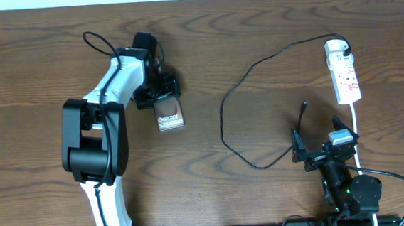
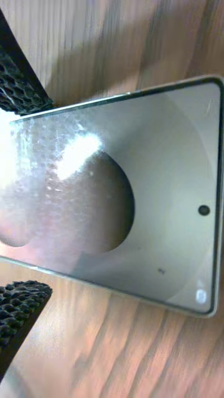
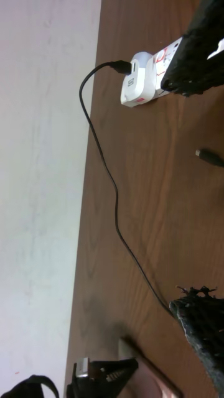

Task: Plug charger to phone and switch on socket
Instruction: 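Move the right gripper toward the phone held by the left gripper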

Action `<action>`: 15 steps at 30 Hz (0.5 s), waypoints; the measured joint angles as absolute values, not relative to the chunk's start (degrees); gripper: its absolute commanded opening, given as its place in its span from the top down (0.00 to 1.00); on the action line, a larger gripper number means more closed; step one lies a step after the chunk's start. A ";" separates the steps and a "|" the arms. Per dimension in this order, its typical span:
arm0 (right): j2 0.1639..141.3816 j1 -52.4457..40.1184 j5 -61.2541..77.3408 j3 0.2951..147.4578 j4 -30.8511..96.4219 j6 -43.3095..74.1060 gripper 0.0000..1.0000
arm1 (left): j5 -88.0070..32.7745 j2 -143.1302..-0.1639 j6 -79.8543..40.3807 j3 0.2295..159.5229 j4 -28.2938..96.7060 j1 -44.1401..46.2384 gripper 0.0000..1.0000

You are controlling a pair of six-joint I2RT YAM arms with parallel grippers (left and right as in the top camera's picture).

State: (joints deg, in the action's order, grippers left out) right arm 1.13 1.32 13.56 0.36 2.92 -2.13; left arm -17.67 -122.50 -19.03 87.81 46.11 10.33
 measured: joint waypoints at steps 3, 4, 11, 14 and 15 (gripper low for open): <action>1.13 1.32 13.56 0.36 2.87 -2.11 0.01 | -24.21 -122.58 -17.98 87.79 46.28 9.69 0.15; 1.13 1.32 13.56 0.36 2.76 -2.11 0.01 | -25.34 -122.61 -17.89 87.77 46.28 9.63 0.14; 1.13 1.32 15.86 0.36 2.57 -2.00 0.01 | -23.29 -122.63 -19.05 87.83 46.24 10.79 0.09; 1.13 1.32 16.34 0.36 2.57 -1.23 0.01 | -18.87 -122.56 -21.12 87.99 46.04 12.69 0.08; 1.13 1.32 16.40 0.36 2.59 -1.02 0.01 | -17.58 -122.56 -22.09 88.03 46.00 13.26 0.08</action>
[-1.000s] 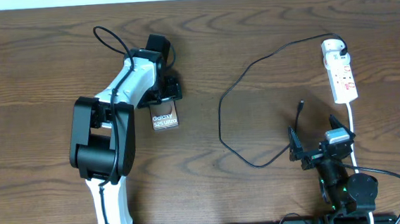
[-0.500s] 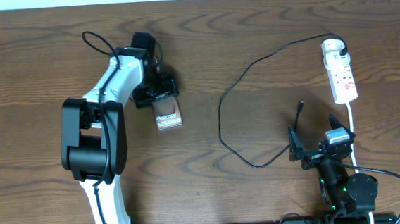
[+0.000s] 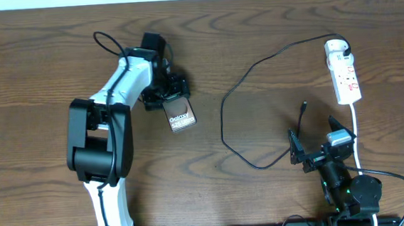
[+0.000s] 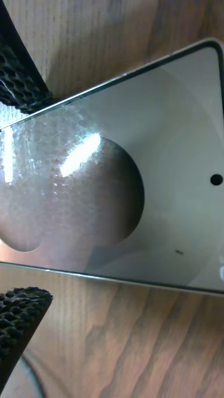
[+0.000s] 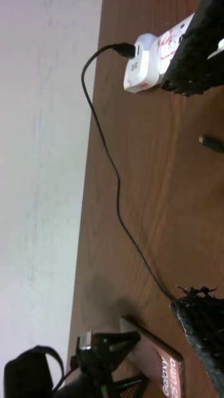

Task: Plug charger to phone and switch on socket
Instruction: 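Move the right gripper toward the phone held by the left gripper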

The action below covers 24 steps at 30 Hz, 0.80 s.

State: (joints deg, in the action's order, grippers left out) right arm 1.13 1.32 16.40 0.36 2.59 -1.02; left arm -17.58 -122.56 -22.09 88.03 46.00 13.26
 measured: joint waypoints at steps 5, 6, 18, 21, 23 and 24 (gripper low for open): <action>3.01 1.32 16.80 3.22 6.52 -0.23 0.01 | -11.94 -122.56 -28.16 87.96 44.84 15.31 0.08; 4.38 1.32 16.78 5.02 7.84 -0.21 0.01 | -11.14 -122.56 -28.99 87.90 44.25 15.57 0.08; 37.01 1.32 21.56 34.79 25.82 0.25 0.01 | -2.09 -122.91 -34.52 87.61 41.98 19.00 0.11; 45.80 1.32 26.94 38.15 25.56 0.32 0.01 | -1.13 -122.91 -34.54 87.44 41.95 19.42 0.07; 50.43 1.32 31.48 38.76 25.15 0.45 0.01 | -1.08 -122.91 -34.59 87.33 41.95 19.62 0.02; 52.14 1.32 33.71 38.76 24.86 0.71 0.01 | -1.13 -122.91 -34.50 87.31 41.98 19.62 0.02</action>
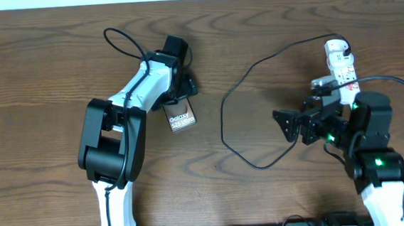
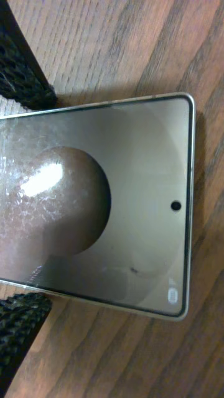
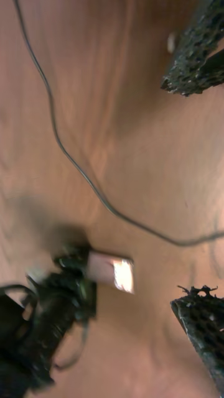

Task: Plug charger to phone and switch on socket
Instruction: 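Move the right gripper toward the phone held by the left gripper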

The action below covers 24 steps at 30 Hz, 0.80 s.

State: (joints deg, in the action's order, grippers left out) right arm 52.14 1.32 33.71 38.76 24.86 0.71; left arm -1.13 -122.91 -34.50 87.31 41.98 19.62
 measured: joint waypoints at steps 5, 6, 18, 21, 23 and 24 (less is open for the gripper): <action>59.55 1.32 43.24 38.89 23.97 2.83 0.20 | -1.43 -122.78 -33.91 86.96 41.93 19.77 0.03; 60.60 1.32 44.23 38.89 24.08 2.98 0.21 | -1.48 -122.67 -33.69 86.78 41.91 19.77 0.03; 64.53 -0.23 40.97 38.89 24.47 7.55 0.12 | -2.63 -121.71 -29.67 85.12 41.87 19.31 0.17; 66.00 -3.42 37.98 38.89 24.40 8.93 0.09 | -2.87 -121.69 -29.08 85.12 41.98 19.27 0.17; 67.37 -5.76 36.34 38.89 24.18 9.45 0.08 | -3.09 -121.69 -28.51 85.12 42.02 19.27 0.18; 67.99 -6.55 35.99 38.89 24.01 9.85 0.08 | -3.33 -121.67 -28.27 85.10 42.04 19.25 0.20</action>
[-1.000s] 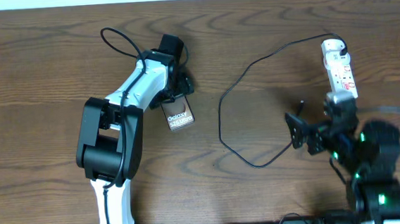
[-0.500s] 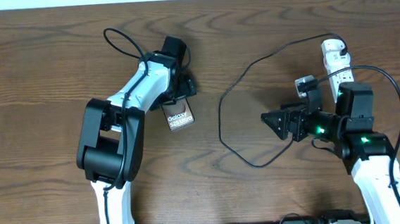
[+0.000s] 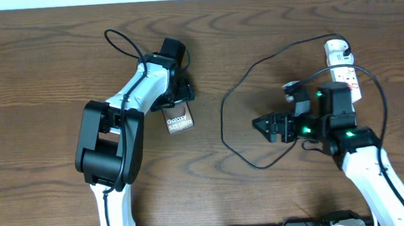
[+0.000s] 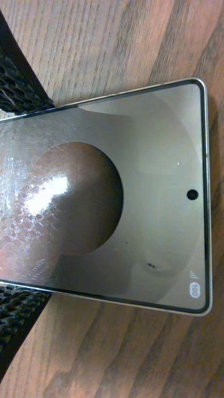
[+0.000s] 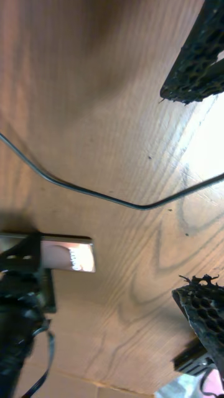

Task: Plug charger to phone and switch on socket
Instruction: 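Move the right gripper toward the phone held by the left gripper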

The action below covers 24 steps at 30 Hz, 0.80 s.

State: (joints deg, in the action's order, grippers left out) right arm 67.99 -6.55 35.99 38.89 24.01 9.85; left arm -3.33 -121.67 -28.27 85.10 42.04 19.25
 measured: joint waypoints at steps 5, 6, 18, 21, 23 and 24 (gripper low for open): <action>72.27 -11.31 34.17 38.89 20.34 11.40 0.08 | -7.77 -121.27 -26.22 85.03 42.48 19.07 0.21; 73.17 -12.16 33.98 38.89 19.33 11.79 0.08 | -8.88 -121.23 -25.87 85.03 42.57 19.05 0.21; 89.62 -25.63 33.39 39.44 -2.61 19.07 0.11 | -26.94 -121.19 -20.62 84.75 45.78 19.09 0.21; 94.11 -27.99 33.36 39.51 -9.82 21.87 0.12 | -29.32 -121.47 -18.61 84.71 48.23 19.20 0.21; 96.95 -28.77 33.34 39.55 -13.45 23.79 0.14 | -30.41 -121.60 -17.32 84.58 49.52 19.29 0.20; 98.06 -29.06 33.34 39.57 -14.85 24.45 0.14 | -30.79 -121.62 -16.80 84.55 49.89 19.31 0.20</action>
